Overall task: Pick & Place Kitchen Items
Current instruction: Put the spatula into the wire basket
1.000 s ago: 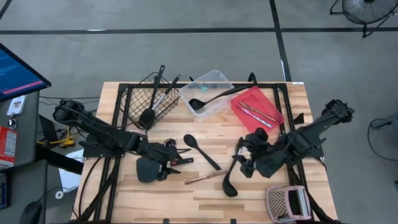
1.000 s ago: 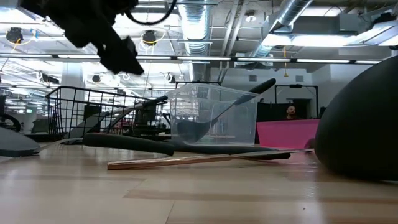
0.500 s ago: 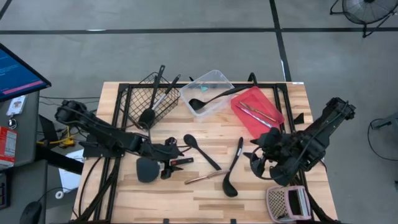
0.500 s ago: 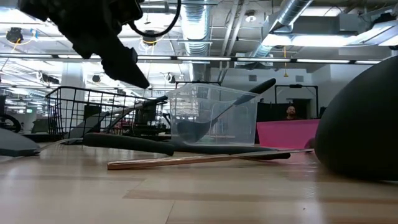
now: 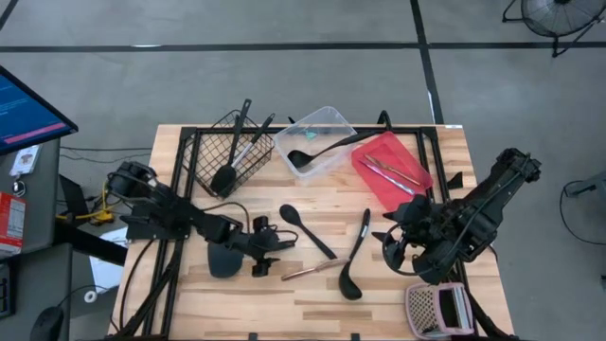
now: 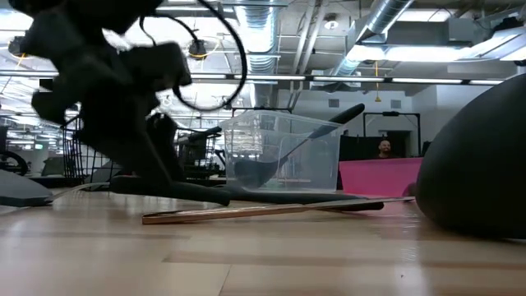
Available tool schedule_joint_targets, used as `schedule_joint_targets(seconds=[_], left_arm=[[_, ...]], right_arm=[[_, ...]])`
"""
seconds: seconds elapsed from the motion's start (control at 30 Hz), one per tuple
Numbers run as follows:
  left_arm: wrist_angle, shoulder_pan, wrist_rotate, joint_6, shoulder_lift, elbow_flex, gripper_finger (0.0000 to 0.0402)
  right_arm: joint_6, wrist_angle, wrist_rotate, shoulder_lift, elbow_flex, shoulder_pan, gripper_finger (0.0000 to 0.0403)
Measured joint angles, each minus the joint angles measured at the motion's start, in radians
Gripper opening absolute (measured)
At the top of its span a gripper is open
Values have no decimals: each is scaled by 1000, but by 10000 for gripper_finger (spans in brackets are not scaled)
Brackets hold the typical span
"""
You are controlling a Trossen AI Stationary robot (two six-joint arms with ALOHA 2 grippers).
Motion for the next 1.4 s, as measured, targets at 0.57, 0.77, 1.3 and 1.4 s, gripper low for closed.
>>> schedule_joint_targets(seconds=[0.57,0.77,1.3,1.4], left_arm=[[1,0,-18,-70,111,5,79],[-3,0,7,-100,95,3,72],[15,32,-262,-102,-563,2,72],[32,75,-424,51,-694,2,72]], right_arm=[[25,7,32,0,0,26,286],[23,7,64,0,0,26,286],[12,-26,105,0,0,32,285],[13,-26,114,0,0,31,285]])
